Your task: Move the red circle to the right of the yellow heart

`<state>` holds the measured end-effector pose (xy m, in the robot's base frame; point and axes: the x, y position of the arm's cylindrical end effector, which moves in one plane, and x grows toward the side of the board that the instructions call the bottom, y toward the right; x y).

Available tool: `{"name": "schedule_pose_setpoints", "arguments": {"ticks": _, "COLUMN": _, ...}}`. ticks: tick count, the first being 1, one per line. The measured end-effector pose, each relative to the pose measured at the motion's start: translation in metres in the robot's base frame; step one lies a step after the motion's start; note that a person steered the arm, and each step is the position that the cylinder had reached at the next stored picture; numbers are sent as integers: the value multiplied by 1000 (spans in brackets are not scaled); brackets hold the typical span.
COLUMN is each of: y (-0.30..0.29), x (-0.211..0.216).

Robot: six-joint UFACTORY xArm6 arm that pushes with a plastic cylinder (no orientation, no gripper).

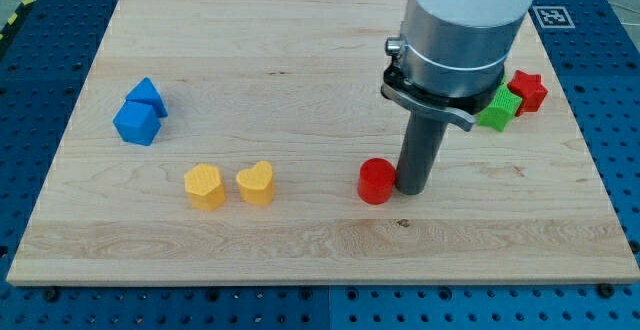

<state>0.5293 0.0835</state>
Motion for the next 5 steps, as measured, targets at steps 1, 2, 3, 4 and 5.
{"name": "schedule_pose_setpoints", "arguments": {"ticks": 1, "y": -11, "x": 0}}
{"name": "schedule_pose_setpoints", "arguments": {"ticks": 2, "y": -22, "x": 0}}
{"name": "schedule_pose_setpoints", "arguments": {"ticks": 3, "y": -34, "x": 0}}
{"name": "schedule_pose_setpoints", "arguments": {"ticks": 4, "y": -48, "x": 0}}
{"name": "schedule_pose_setpoints", "arguments": {"ticks": 5, "y": -63, "x": 0}}
